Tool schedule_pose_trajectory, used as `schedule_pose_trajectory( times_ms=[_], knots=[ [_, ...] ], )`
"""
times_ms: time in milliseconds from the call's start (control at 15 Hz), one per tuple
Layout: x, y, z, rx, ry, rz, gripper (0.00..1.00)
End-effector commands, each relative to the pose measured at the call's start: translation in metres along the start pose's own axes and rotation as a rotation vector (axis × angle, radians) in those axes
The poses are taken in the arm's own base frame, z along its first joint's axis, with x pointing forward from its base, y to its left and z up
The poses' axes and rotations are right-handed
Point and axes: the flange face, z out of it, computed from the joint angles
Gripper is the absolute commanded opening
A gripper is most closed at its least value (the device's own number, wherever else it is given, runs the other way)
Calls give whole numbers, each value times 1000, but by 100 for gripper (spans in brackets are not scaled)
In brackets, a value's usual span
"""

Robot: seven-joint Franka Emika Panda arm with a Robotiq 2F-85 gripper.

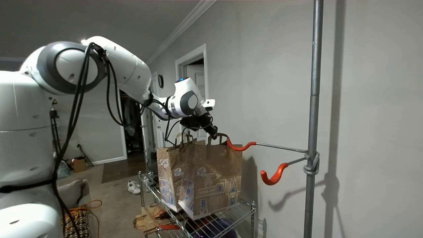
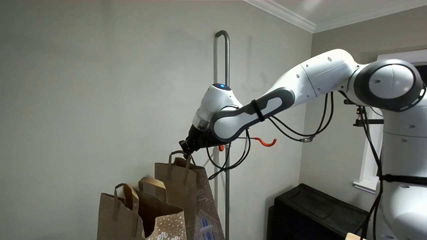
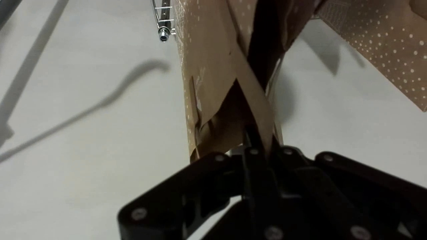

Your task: Remove the paper bags from the stand and put them on the topmost shelf of the rack.

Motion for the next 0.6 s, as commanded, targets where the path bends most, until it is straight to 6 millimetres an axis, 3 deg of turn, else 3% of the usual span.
schedule_pose_trajectory(
  times_ms=[0,533],
  knots=[
    [-4,-12,6,9,-20,-49,31],
    [-16,-28,9,32,-57,-135,80]
  ],
)
